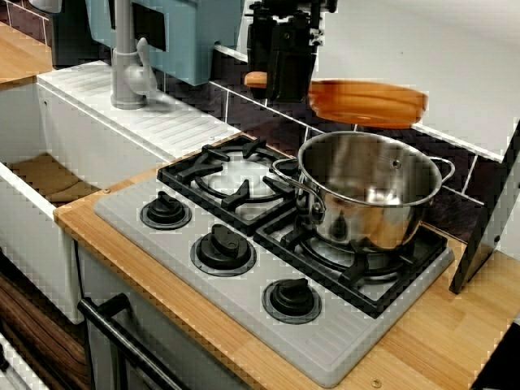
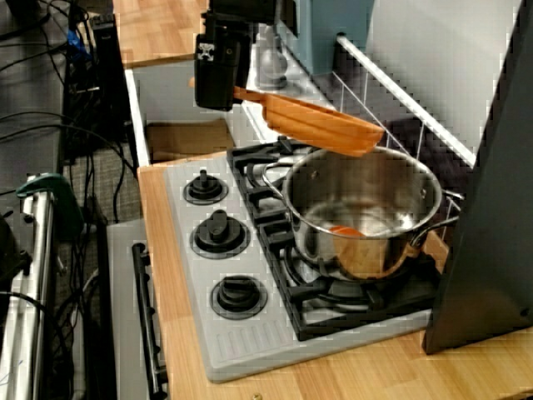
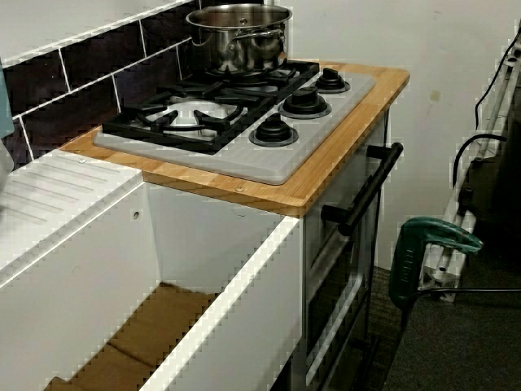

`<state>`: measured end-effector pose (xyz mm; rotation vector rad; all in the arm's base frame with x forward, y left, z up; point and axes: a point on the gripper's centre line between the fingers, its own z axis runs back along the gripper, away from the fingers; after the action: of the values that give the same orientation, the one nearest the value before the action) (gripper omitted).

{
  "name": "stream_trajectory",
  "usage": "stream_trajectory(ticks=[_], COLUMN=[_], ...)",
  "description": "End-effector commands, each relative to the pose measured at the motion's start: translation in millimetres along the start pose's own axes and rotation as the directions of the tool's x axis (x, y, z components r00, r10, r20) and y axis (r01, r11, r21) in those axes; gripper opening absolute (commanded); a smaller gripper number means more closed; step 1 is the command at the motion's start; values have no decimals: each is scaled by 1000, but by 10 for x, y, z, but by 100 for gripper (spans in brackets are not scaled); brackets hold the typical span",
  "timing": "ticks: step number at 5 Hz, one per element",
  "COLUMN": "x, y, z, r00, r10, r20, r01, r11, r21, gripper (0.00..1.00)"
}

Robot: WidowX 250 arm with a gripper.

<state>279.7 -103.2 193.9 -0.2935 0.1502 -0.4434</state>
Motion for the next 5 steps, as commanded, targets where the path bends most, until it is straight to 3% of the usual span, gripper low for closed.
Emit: stream_trajectory(ticks=[1, 3, 5], x=[4, 9, -27], y=[-13, 8, 2], z=[210, 304, 318], r00=[1000, 998, 998], r10=[-31, -39, -41], r20=[7, -42, -49], r01=[31, 34, 35], r11=[999, 992, 992], r21=[-40, -118, -125], gripper=[0, 0, 0])
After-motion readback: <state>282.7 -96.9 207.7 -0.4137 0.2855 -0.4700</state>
